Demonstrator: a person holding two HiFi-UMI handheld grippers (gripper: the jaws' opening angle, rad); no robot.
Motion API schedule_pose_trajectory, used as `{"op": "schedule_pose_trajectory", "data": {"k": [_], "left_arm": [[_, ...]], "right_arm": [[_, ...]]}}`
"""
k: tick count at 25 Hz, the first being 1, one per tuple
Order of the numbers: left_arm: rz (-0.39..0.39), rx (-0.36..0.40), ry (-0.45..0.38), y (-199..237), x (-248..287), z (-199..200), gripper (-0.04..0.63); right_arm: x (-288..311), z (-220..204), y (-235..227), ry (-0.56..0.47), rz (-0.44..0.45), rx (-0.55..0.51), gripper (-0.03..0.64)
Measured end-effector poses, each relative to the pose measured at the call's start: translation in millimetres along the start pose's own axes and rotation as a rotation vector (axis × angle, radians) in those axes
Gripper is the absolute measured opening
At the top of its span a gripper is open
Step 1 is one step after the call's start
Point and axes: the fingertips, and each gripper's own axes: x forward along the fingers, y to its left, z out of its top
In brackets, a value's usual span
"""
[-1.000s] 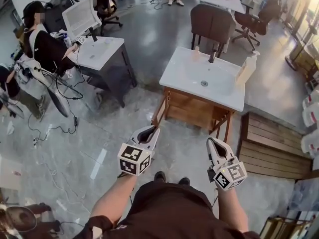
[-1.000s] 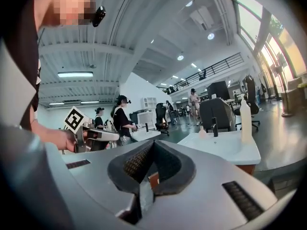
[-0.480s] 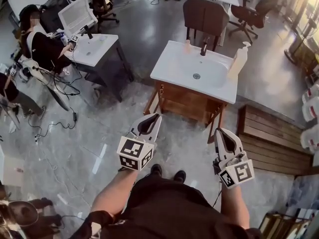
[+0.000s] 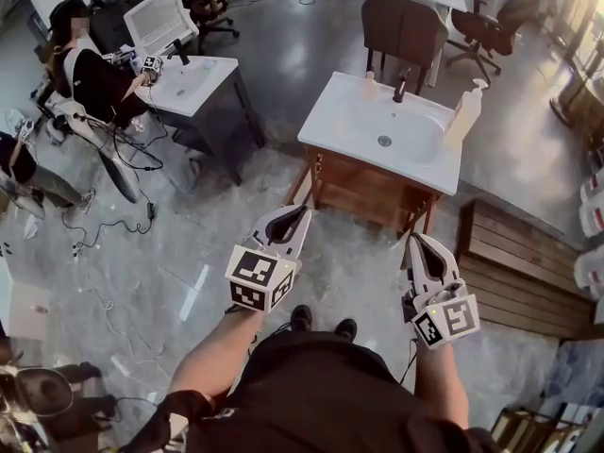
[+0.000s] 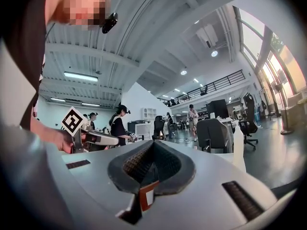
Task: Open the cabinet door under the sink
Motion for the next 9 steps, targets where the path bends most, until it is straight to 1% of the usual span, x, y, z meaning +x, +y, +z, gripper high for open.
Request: {"op": "schedule_pose_trajectory", "data": {"k": [9], "left_arm": [[0.023,-0.02,0.011,10.8,-6.6,-9.6,0.026]], "right_arm": [[1.2,-5.8,-1.0,0.01,-0.002,0.019,0.011]]}}
